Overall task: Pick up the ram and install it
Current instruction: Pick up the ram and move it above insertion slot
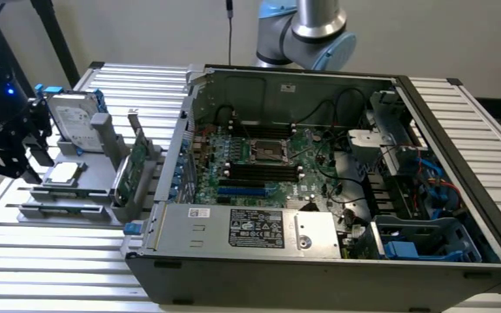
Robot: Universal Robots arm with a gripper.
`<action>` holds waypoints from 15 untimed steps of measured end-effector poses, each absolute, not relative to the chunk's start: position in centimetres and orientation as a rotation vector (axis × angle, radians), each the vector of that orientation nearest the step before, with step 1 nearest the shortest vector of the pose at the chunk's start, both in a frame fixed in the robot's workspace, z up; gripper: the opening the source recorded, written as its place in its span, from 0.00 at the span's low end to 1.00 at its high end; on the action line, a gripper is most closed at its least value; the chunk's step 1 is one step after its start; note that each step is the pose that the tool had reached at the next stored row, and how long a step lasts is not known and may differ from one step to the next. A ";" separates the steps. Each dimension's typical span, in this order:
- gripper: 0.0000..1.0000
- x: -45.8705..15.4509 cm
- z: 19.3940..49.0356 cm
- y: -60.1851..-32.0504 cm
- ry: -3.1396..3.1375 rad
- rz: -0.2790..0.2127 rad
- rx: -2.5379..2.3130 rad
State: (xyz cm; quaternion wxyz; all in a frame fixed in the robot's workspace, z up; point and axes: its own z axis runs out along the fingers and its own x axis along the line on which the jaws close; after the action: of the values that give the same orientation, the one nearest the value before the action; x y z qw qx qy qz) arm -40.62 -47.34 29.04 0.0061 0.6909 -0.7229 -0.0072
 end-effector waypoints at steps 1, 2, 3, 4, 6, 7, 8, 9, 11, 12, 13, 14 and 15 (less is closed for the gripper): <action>0.42 -40.6 28.9 -47.4 -2.258 -0.022 2.166; 0.42 -40.6 28.7 -47.4 -2.254 -0.022 2.171; 0.42 -40.6 28.5 -47.4 -2.250 -0.022 2.174; 0.42 -40.6 28.3 -47.4 -2.247 -0.022 2.178; 0.42 -40.6 28.0 -47.5 -2.241 -0.022 2.184; 0.42 -40.6 27.8 -47.5 -2.239 -0.022 2.186; 0.42 -40.6 27.6 -47.5 -2.237 -0.022 2.188; 0.42 -40.6 27.4 -47.6 -2.237 -0.022 2.188; 0.42 -40.5 27.0 -47.6 -2.237 -0.022 2.188; 0.42 -40.5 26.9 -47.7 -2.237 -0.022 2.188; 0.42 -40.5 26.7 -47.7 -2.237 -0.022 2.188; 0.42 -40.5 26.5 -47.7 -2.236 -0.022 2.189; 0.42 -40.5 26.3 -47.7 -2.236 -0.022 2.189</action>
State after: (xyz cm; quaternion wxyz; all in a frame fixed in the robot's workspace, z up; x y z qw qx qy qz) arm -40.48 -47.69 26.31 0.0062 0.6996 -0.7145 -0.0071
